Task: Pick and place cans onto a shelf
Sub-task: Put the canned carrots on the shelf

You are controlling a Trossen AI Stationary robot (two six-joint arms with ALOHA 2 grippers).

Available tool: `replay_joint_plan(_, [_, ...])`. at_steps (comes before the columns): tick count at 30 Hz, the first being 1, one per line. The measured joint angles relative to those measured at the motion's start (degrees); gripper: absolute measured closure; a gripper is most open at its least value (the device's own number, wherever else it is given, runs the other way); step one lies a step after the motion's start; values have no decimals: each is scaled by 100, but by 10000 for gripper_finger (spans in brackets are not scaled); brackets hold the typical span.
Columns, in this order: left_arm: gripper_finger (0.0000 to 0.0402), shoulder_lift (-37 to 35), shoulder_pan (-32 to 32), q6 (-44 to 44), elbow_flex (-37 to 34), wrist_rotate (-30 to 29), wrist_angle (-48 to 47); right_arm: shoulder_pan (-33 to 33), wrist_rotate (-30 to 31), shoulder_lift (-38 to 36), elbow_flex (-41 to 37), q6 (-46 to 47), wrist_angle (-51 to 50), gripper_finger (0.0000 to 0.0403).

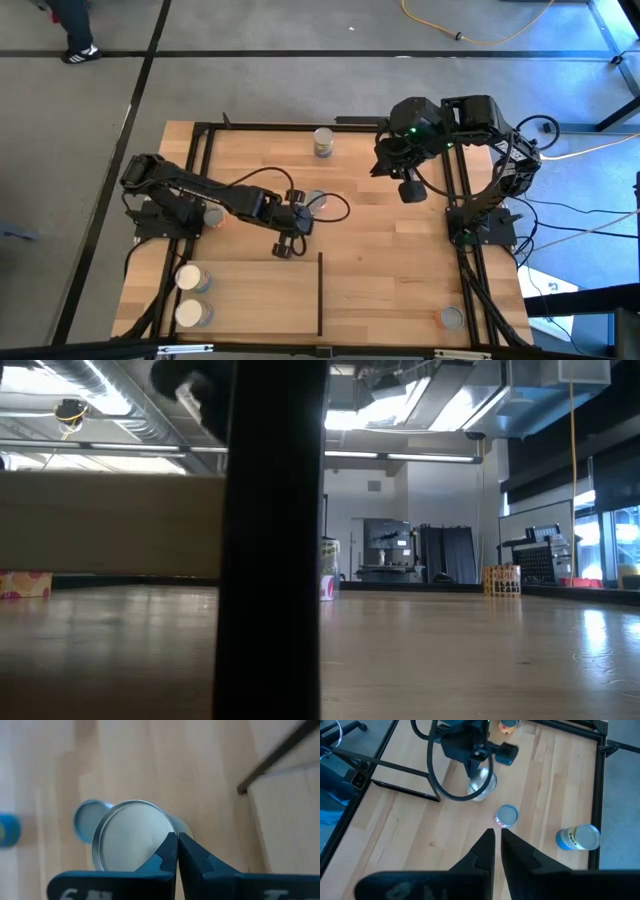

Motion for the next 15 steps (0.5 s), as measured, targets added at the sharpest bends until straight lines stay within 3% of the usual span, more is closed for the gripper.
replay_joint_plan(8, [401,-7,-144,-1492,1015,-512,-1479,0,0,0,0,-4,0,370])
replay_joint_plan(15, [401,-38,-576,-2034,1810,-548,-2613,1,0,0,0,-136,0,370])
